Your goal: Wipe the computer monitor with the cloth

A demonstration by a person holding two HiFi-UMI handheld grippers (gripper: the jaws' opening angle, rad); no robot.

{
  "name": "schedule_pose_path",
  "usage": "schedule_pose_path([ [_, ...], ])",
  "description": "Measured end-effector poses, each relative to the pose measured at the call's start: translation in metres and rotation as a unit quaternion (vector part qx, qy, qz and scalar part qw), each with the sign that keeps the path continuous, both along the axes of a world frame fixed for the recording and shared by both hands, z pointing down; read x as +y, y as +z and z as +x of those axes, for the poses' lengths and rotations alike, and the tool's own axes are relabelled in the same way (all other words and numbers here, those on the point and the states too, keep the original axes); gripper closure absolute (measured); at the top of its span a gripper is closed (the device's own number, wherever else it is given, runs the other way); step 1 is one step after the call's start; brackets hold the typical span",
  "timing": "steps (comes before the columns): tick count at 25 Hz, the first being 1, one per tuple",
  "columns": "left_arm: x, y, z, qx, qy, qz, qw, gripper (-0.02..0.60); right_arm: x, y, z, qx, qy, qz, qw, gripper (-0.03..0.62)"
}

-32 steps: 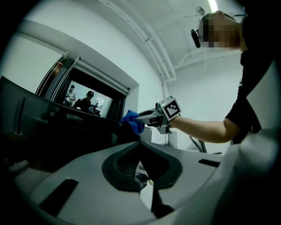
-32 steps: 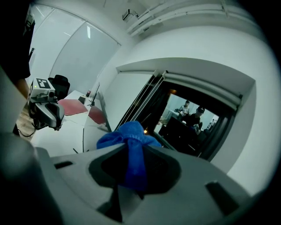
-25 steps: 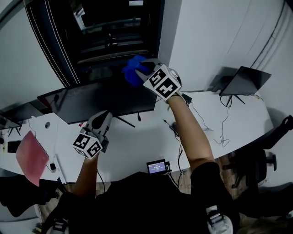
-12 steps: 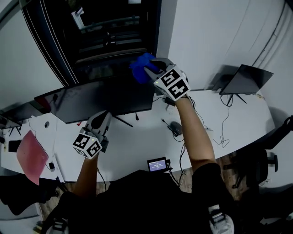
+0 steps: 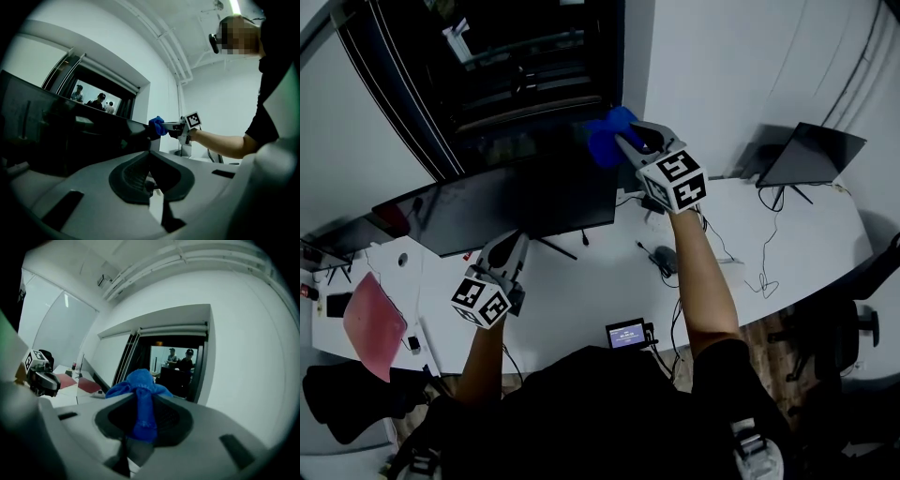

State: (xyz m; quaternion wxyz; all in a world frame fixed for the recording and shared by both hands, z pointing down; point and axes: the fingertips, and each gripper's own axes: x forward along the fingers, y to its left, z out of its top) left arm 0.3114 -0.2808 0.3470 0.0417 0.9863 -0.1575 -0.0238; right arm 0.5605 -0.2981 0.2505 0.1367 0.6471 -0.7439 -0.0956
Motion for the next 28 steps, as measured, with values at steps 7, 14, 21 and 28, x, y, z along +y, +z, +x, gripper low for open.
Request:
schedule_pose_path([
  [7,0.001,0.006,0.000,-0.002,0.001,-0.008,1.0000,0.588,0.008,0.020,0.020,-0.149,0.005,0.039,0.988,0.497],
  [14,0.000,0.014,-0.006,-0.009,-0.004,-0.017,0.9998,0.588,0.008,0.074,0.021,-0.264,-0.009,0.031,0.964,0.500],
  [21,-0.002,0.030,-0.015,-0.021,-0.012,-0.029,0.9993,0.588,0.006,0.109,0.020,-0.268,-0.004,0.010,0.963,0.502],
  [28,-0.006,0.041,-0.026,-0.021,-0.032,-0.038,0.9985,0.588,0.007,0.148,0.020,-0.280,0.008,-0.009,0.960,0.502],
])
